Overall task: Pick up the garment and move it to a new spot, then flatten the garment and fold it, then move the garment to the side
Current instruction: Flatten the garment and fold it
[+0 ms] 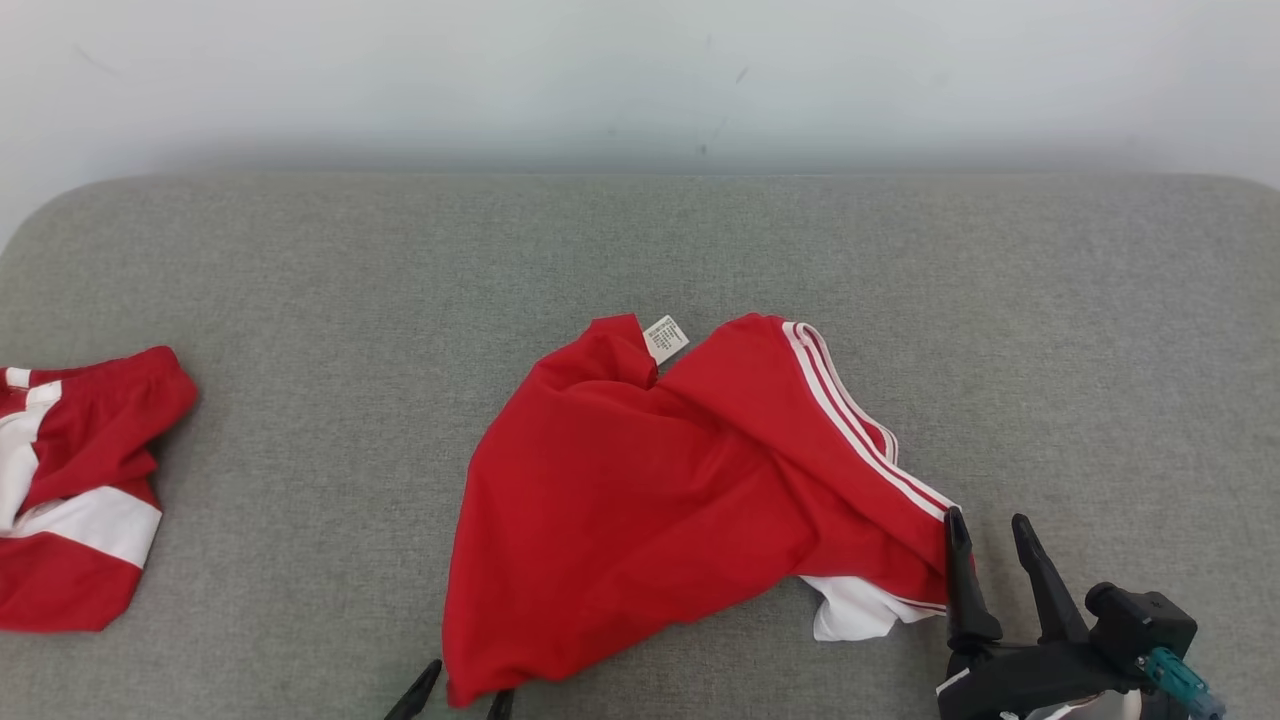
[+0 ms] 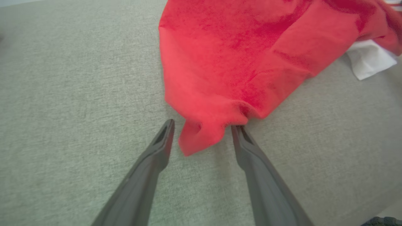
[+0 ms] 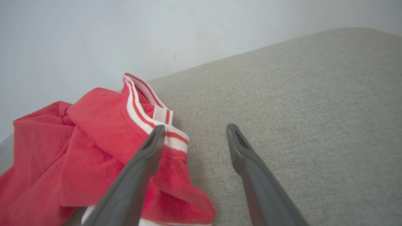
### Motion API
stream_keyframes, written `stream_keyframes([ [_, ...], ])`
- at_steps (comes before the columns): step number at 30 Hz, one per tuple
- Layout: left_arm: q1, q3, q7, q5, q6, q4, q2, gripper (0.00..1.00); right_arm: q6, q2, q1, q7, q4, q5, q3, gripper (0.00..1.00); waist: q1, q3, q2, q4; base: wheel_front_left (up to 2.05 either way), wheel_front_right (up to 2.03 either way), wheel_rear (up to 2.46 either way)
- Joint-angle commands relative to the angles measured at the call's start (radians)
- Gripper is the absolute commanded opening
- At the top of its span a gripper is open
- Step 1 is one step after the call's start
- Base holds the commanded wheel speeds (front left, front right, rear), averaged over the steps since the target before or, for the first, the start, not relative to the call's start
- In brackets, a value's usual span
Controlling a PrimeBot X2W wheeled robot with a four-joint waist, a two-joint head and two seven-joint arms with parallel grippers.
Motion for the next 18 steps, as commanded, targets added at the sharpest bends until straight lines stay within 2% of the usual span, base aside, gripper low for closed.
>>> stream_keyframes([
  [1, -0.015, 0.005, -0.022, -0.009, 0.001, 0.004, -0.004, 1.0, 0.002, 0.0, 0.012, 0.001, -0.001, -0.006, -0.001, 1.0, 0.0001, -0.003, 0.0, 0.005, 0.0, 0.0, 0.0],
  [8, -0.011, 0.05, -0.132, -0.034, 0.02, -0.067, -0.018, 1.0, 0.002, 0.0, 0.022, 0.001, -0.004, -0.014, -0.01, 1.0, 0.0001, -0.018, 0.0, 0.04, 0.0, 0.0, 0.0],
  [18, 0.011, 0.116, -0.151, -0.014, 0.055, -0.114, -0.031, 1.0, 0.002, 0.0, 0.005, 0.001, 0.056, 0.01, 0.005, 1.0, 0.0001, -0.04, 0.0, 0.059, 0.0, 0.0, 0.0],
])
